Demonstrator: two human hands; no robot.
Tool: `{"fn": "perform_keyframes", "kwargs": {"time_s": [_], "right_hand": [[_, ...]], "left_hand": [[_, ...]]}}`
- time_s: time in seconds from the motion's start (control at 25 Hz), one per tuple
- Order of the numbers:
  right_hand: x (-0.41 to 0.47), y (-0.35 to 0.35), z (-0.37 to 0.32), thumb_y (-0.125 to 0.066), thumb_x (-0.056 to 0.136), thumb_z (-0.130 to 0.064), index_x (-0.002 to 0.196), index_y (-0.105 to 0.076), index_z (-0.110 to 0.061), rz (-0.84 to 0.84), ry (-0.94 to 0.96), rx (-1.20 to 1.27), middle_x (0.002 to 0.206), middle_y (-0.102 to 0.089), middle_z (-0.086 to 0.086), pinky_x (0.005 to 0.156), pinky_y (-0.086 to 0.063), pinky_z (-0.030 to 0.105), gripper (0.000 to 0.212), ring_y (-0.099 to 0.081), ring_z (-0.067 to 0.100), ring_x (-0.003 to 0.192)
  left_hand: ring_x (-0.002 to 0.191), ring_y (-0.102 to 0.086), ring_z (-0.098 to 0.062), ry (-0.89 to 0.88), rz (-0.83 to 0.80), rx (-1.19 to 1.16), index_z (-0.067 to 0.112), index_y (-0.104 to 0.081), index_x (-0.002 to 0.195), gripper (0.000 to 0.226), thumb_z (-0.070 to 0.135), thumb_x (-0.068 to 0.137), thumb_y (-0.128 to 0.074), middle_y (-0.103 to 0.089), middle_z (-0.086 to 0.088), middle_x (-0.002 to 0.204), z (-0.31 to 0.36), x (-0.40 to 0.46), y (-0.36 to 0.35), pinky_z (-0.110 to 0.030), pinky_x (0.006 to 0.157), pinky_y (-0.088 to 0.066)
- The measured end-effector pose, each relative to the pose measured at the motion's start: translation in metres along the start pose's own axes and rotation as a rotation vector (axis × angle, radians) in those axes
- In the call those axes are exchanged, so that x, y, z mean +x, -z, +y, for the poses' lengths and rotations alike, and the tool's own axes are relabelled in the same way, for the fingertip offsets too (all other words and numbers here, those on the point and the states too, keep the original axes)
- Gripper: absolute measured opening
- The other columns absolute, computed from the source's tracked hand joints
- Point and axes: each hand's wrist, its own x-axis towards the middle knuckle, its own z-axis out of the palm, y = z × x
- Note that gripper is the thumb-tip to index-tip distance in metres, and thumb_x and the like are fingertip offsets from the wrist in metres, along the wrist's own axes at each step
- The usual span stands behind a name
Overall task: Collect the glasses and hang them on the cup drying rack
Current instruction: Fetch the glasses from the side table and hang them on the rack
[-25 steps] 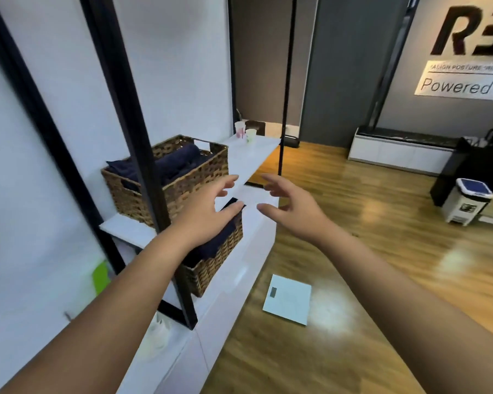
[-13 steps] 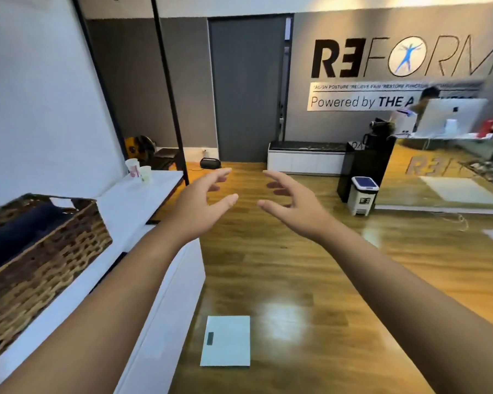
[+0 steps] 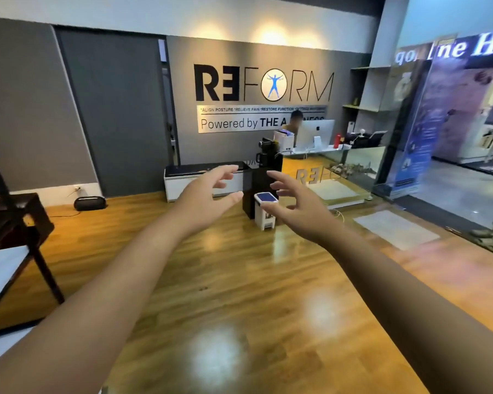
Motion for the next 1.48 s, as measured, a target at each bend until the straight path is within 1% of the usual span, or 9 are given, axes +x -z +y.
{"fn": "perform_keyframes", "kwargs": {"time_s": [0.12, 0.36, 0.52, 0.6, 0.72, 0.92, 1.08, 1.36, 1.48], "right_hand": [[0.030, 0.029, 0.020, -0.075, 0.094, -0.046, 0.158, -0.043, -0.039, 0.091, -0.049, -0.059, 0.140, -0.060, -0.008, 0.096, -0.051, 0.033, 0.071, -0.056, 0.009, 0.125], [0.059, 0.090, 0.081, -0.075, 0.094, -0.045, 0.157, -0.043, -0.038, 0.290, -0.139, -0.113, 0.140, -0.060, -0.006, 0.099, -0.053, 0.035, 0.071, -0.057, 0.012, 0.126], [0.059, 0.143, 0.139, -0.075, 0.096, -0.042, 0.156, -0.044, -0.037, 0.381, -0.212, -0.168, 0.139, -0.060, -0.006, 0.083, -0.048, 0.014, 0.068, -0.058, 0.010, 0.122], [0.058, 0.179, 0.172, -0.075, 0.095, -0.042, 0.157, -0.045, -0.034, 0.426, -0.256, -0.195, 0.138, -0.061, -0.006, 0.080, -0.045, 0.011, 0.069, -0.058, 0.009, 0.121], [0.063, 0.244, 0.215, -0.074, 0.095, -0.045, 0.157, -0.044, -0.035, 0.473, -0.289, -0.249, 0.137, -0.060, -0.005, 0.084, -0.046, 0.016, 0.070, -0.057, 0.009, 0.120], [0.065, 0.337, 0.271, -0.074, 0.095, -0.047, 0.156, -0.044, -0.038, 0.552, -0.327, -0.317, 0.133, -0.059, -0.011, 0.084, -0.047, 0.016, 0.068, -0.057, 0.008, 0.119], [0.050, 0.399, 0.320, -0.073, 0.096, -0.047, 0.156, -0.044, -0.038, 0.620, -0.407, -0.372, 0.138, -0.061, -0.004, 0.098, -0.053, 0.034, 0.067, -0.059, 0.014, 0.123], [0.028, 0.497, 0.416, -0.074, 0.096, -0.045, 0.154, -0.046, -0.038, 0.752, -0.559, -0.456, 0.133, -0.060, -0.007, 0.088, -0.051, 0.018, 0.065, -0.061, 0.000, 0.111], [0.030, 0.535, 0.457, -0.074, 0.097, -0.043, 0.155, -0.046, -0.036, 0.820, -0.613, -0.476, 0.138, -0.060, -0.004, 0.096, -0.051, 0.026, 0.065, -0.059, 0.010, 0.122]], "left_hand": [[0.127, -0.056, -0.005, -0.078, -0.058, -0.027, 0.040, -0.049, 0.149, 0.055, 0.038, 0.098, -0.069, -0.059, 0.015, 0.142, -0.009, 0.063, -0.019, -0.036, 0.104, -0.048], [0.121, -0.058, -0.006, -0.260, -0.193, -0.124, 0.038, -0.050, 0.149, 0.055, 0.037, 0.098, -0.070, -0.060, 0.014, 0.138, 0.018, 0.174, -0.108, -0.032, 0.098, -0.047], [0.121, -0.059, -0.008, -0.330, -0.268, -0.200, 0.038, -0.052, 0.147, 0.053, 0.037, 0.098, -0.071, -0.061, 0.012, 0.136, 0.042, 0.231, -0.184, -0.032, 0.099, -0.049], [0.121, -0.059, -0.009, -0.343, -0.304, -0.223, 0.038, -0.052, 0.148, 0.053, 0.038, 0.098, -0.070, -0.061, 0.012, 0.136, 0.054, 0.259, -0.222, -0.036, 0.102, -0.050], [0.121, -0.060, -0.010, -0.376, -0.321, -0.237, 0.034, -0.052, 0.149, 0.054, 0.037, 0.098, -0.070, -0.062, 0.009, 0.137, 0.084, 0.310, -0.280, -0.041, 0.103, -0.052], [0.119, -0.061, -0.012, -0.483, -0.346, -0.311, 0.032, -0.052, 0.150, 0.055, 0.035, 0.099, -0.070, -0.063, 0.008, 0.136, 0.150, 0.377, -0.379, -0.036, 0.098, -0.053], [0.120, -0.060, -0.010, -0.542, -0.429, -0.370, 0.031, -0.050, 0.152, 0.056, 0.037, 0.099, -0.069, -0.061, 0.010, 0.137, 0.190, 0.415, -0.468, -0.027, 0.093, -0.050], [0.120, -0.062, -0.008, -0.627, -0.632, -0.489, 0.032, -0.051, 0.150, 0.055, 0.037, 0.099, -0.070, -0.061, 0.012, 0.135, 0.251, 0.488, -0.632, -0.033, 0.099, -0.050], [0.119, -0.064, -0.008, -0.689, -0.705, -0.529, 0.031, -0.053, 0.149, 0.055, 0.036, 0.098, -0.072, -0.063, 0.010, 0.135, 0.274, 0.521, -0.696, -0.029, 0.097, -0.050]]}}
